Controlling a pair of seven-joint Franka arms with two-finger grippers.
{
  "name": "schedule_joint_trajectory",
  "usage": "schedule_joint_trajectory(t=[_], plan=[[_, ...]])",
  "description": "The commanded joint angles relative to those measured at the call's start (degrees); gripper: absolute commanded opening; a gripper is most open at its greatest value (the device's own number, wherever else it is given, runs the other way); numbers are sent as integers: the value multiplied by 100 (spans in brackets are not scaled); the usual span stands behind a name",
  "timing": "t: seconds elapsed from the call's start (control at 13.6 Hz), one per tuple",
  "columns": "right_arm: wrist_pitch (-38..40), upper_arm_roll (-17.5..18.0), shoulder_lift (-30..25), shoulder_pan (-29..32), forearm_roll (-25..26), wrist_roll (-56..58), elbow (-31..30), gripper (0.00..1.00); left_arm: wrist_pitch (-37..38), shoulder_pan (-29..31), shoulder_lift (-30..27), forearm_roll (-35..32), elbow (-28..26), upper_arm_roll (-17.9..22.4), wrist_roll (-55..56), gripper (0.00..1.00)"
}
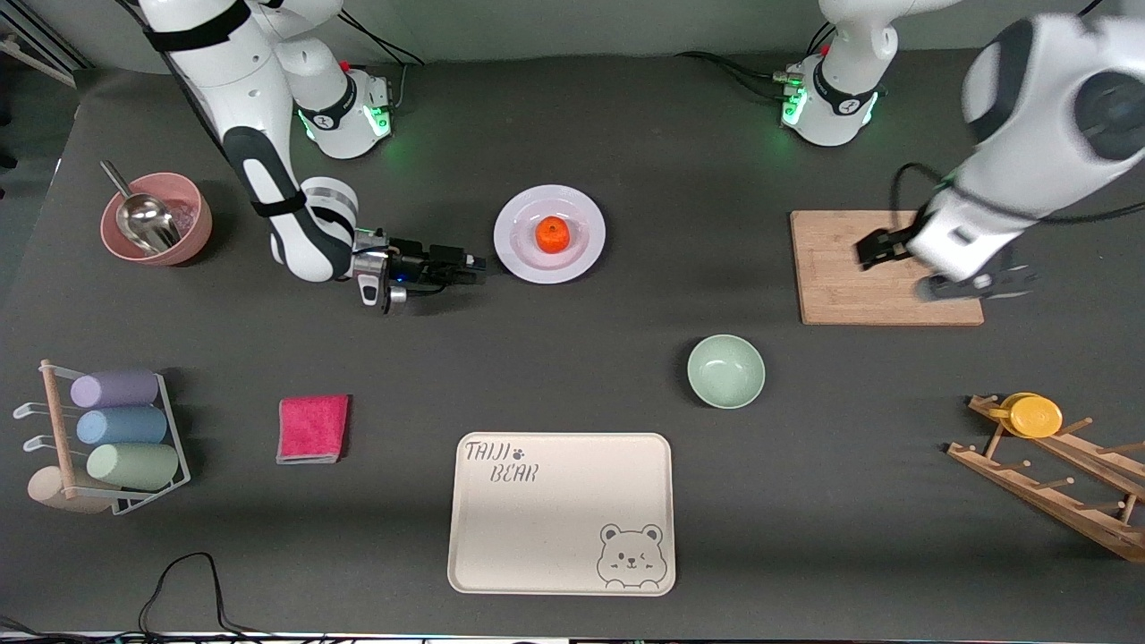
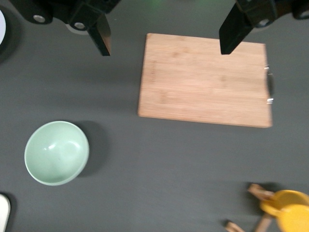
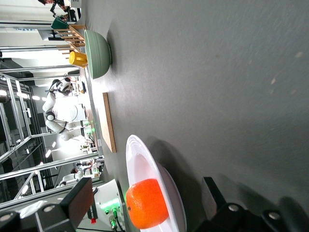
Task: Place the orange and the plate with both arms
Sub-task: 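Release the orange onto the plate while the right gripper reaches the plate, then grip the white plate rim with the right gripper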
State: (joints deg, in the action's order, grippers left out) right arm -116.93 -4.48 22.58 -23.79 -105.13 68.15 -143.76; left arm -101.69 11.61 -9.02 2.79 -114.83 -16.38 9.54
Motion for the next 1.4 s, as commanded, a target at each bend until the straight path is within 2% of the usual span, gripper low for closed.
schedule_joint_trajectory(t=[0.0, 0.07, 0.22, 0.66, 0.81, 1.03, 1.1, 1.18, 1.25, 1.32], plan=[[-67, -36, 10, -309, -490, 409, -73, 100, 375, -9, -504, 134, 116, 301, -146, 100], [-67, -36, 10, -380, -595, 532, -134, 100, 778, 8, -460, 100, 458, 328, -172, 100], [-58, -27, 19, -529, -780, 638, -161, 100, 1176, 166, -381, 38, 786, 477, -303, 100], [-5, -27, 150, -916, -1053, 813, -223, 100, 1186, 184, 5, -23, 1120, 794, -410, 100], [3, -27, 229, -934, -1062, 1068, -258, 94, 1186, 254, 146, -32, 1270, 794, -383, 100], [12, -27, 256, -917, -1062, 1385, -258, 58, 1178, 246, 208, -50, 1297, 776, -409, 100], [12, -27, 256, -917, -1062, 1446, -258, 39, 1178, 185, 243, -85, 1297, 776, -392, 100], [12, -27, 274, -917, -1062, 1743, -258, 11, 1169, 236, 261, -120, 1297, 768, -409, 100], [12, -27, 309, -917, -1062, 1815, -258, 0, 1186, 167, 278, -129, 1297, 802, -444, 100], [21, -27, 352, -917, -1062, 1868, -258, 0, 1195, -86, 278, -129, 1297, 1064, -445, 100]])
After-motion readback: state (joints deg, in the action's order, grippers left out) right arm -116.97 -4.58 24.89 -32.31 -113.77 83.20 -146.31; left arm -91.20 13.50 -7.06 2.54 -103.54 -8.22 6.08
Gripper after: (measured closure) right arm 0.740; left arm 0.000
